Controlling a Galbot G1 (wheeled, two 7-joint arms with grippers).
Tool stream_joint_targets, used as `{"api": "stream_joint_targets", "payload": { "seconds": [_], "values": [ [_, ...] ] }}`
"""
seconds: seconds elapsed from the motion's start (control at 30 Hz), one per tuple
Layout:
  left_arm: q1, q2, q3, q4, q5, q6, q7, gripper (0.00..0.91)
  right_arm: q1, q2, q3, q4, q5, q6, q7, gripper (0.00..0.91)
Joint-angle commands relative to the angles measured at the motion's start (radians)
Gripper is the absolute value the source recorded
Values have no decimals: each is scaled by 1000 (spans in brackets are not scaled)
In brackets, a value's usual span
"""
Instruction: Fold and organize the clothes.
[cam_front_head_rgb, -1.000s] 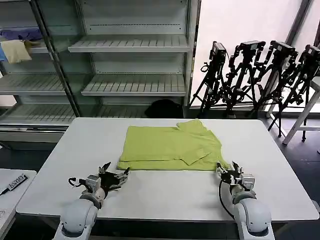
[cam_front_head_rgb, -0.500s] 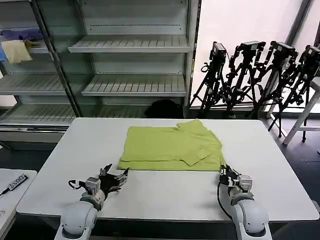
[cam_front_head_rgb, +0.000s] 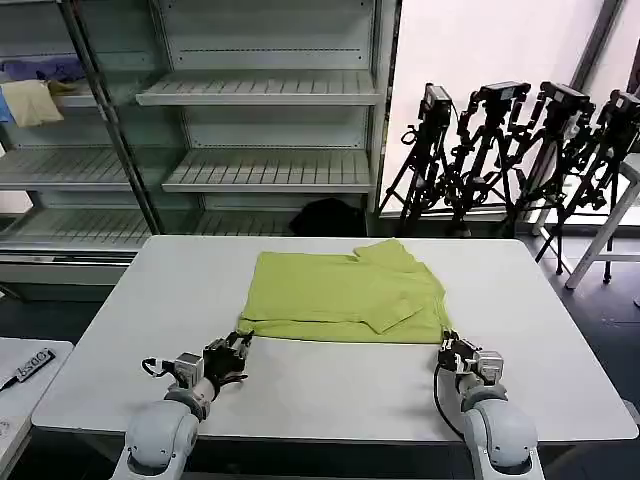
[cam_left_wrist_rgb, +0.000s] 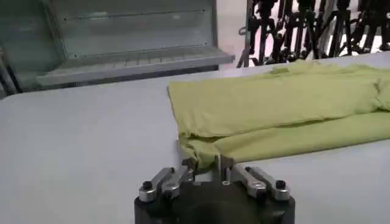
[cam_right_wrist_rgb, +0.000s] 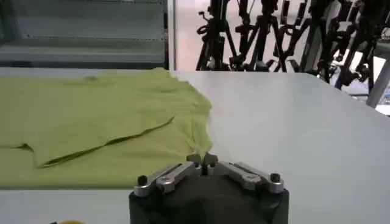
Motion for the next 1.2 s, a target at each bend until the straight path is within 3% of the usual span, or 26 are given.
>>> {"api": "stream_joint_targets", "payload": {
  "seconds": [0.03,0.3,0.63,0.83,1.2],
  "values": [
    [-1,10,-8,-44,-12,-1,-11,0,-2,0,-3,19,1,1,1,0],
    [33,26,-26,-82,-17,2,-15,0,-45,3,-13,66,13,0,2,0],
    [287,68,-101,-255,-120,-19,-41,0,-224,17,-31,201,27,0,8,0],
    [405,59,-140,-337,-135,-23,-65,0,-331,15,-33,278,27,0,25,0],
    [484,38,-211,-376,-155,-19,-85,0,-420,18,-46,350,33,0,31,0]
  ]
}}
